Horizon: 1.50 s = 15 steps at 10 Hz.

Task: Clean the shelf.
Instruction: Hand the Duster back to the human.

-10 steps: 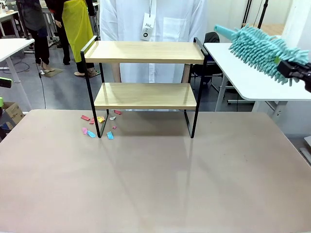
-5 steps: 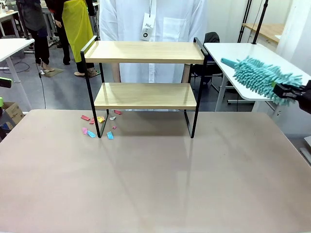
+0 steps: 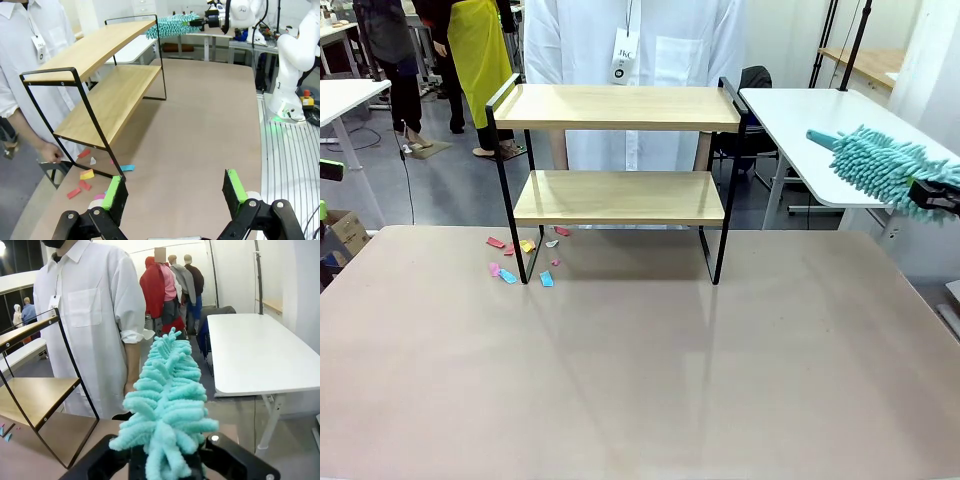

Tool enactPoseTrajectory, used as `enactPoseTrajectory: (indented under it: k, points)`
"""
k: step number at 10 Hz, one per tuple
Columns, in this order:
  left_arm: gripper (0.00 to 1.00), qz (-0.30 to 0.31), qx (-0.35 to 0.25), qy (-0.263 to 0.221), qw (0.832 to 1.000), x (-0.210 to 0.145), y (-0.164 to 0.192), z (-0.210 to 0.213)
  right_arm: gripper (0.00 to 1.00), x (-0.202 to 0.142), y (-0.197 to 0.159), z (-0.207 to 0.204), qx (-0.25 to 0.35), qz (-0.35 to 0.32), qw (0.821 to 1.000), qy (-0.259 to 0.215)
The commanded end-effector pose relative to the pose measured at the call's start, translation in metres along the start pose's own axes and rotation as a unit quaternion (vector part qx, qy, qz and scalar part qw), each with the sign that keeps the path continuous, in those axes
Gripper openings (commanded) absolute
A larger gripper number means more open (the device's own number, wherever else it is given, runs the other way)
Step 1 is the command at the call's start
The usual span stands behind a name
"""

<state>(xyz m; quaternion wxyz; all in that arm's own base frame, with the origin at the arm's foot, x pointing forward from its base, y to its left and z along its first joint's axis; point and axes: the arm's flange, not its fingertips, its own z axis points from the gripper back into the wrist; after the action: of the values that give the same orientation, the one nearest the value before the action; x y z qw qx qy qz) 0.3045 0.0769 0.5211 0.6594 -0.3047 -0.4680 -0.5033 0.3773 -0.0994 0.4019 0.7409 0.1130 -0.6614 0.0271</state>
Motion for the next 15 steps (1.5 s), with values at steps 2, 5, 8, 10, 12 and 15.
enactPoseTrajectory:
  k: [2, 5, 8, 10, 12, 15]
  points:
    - [1.00, -0.010, 0.000, -0.014, 1.000, 0.0001, 0.0005, -0.0007, 0.16, 0.0007, -0.0007, 0.0002, -0.002, -0.001, 1.000, -0.002]
    - [1.00, -0.010, 0.000, -0.014, 1.000, 0.0001, 0.0005, -0.0007, 0.16, 0.0007, -0.0007, 0.0002, -0.002, -0.001, 1.000, -0.002]
    - [1.00, -0.010, 0.000, -0.014, 1.000, 0.0001, 0.0005, -0.0007, 0.16, 0.0007, -0.0007, 0.0002, -0.002, -0.001, 1.000, -0.002]
    - [1.00, -0.010, 0.000, -0.014, 1.000, 0.0001, 0.0005, -0.0007, 0.16, 0.0007, -0.0007, 0.0002, -0.002, -0.001, 1.000, -0.002]
    - [1.00, -0.010, 0.000, -0.014, 1.000, 0.0001, 0.0005, -0.0007, 0.16, 0.0007, -0.0007, 0.0002, -0.002, -0.001, 1.000, -0.002]
    - [1.00, -0.010, 0.000, -0.014, 1.000, 0.0001, 0.0005, -0.0007, 0.16, 0.0007, -0.0007, 0.0002, -0.002, -0.001, 1.000, -0.002]
